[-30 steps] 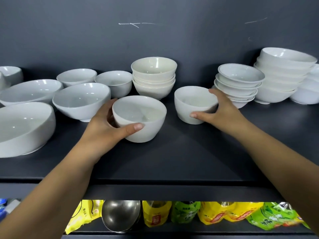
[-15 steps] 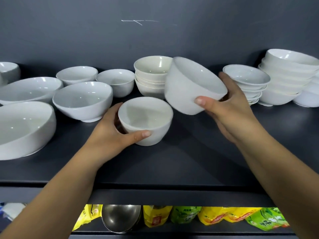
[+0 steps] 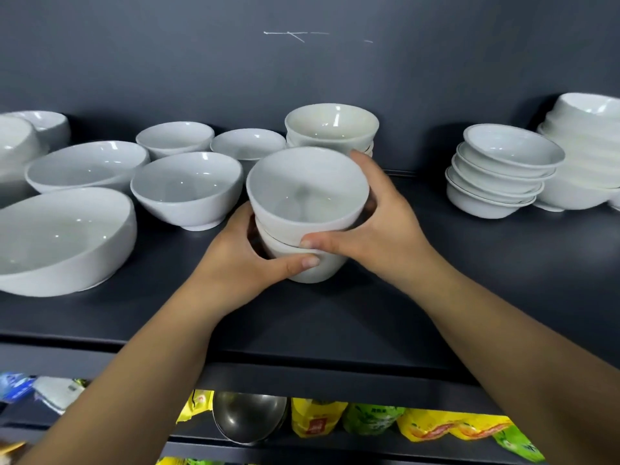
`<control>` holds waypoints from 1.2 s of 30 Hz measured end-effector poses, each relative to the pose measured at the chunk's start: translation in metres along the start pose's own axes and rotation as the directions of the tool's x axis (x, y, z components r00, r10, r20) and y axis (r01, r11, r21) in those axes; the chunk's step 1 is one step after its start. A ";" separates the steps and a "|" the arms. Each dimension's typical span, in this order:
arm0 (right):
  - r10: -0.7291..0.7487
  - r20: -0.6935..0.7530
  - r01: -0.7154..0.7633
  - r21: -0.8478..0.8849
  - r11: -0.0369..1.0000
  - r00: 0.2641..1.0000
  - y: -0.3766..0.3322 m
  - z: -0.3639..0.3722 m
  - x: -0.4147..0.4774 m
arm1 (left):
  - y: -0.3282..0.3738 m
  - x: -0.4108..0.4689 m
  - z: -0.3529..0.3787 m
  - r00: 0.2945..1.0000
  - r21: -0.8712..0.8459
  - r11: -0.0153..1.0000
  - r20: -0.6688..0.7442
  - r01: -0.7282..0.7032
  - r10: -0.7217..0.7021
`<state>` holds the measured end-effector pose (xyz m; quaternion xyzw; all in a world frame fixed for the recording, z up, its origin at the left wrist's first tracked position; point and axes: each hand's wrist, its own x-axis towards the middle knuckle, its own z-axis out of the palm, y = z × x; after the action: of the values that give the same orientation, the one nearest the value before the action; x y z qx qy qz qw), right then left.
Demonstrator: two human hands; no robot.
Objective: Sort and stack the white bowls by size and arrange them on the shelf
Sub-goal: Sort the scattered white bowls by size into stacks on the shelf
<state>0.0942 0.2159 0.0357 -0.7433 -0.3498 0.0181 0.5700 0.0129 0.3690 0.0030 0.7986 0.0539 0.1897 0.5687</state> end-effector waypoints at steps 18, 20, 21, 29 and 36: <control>0.129 0.003 -0.129 -0.022 0.991 0.992 0.038 -0.077 -0.004 | 0.019 0.049 0.064 0.975 0.081 0.997 0.224 -0.016 -0.002; 0.132 -0.002 -0.132 -0.008 0.991 0.991 0.045 -0.088 0.001 | 0.021 0.060 0.079 0.975 0.035 0.999 0.220 -0.032 0.023; 0.127 -0.016 -0.127 -0.007 0.992 0.992 0.049 -0.092 0.003 | 0.021 0.065 0.087 0.978 0.014 0.999 0.204 -0.036 0.033; 0.277 -0.230 -0.269 0.066 0.961 0.933 0.079 -0.103 0.010 | 0.021 0.093 0.141 0.998 -0.067 0.997 -0.049 -0.043 0.039; 0.406 -0.262 -0.426 -0.025 0.904 0.876 0.080 -0.108 0.015 | 0.018 0.095 0.146 0.995 -0.138 0.987 -0.061 0.076 -0.085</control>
<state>0.1909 0.1255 0.0100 -0.8199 -0.1075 0.0319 0.5615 0.1515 0.2616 0.0019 0.7485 0.0920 0.1961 0.6267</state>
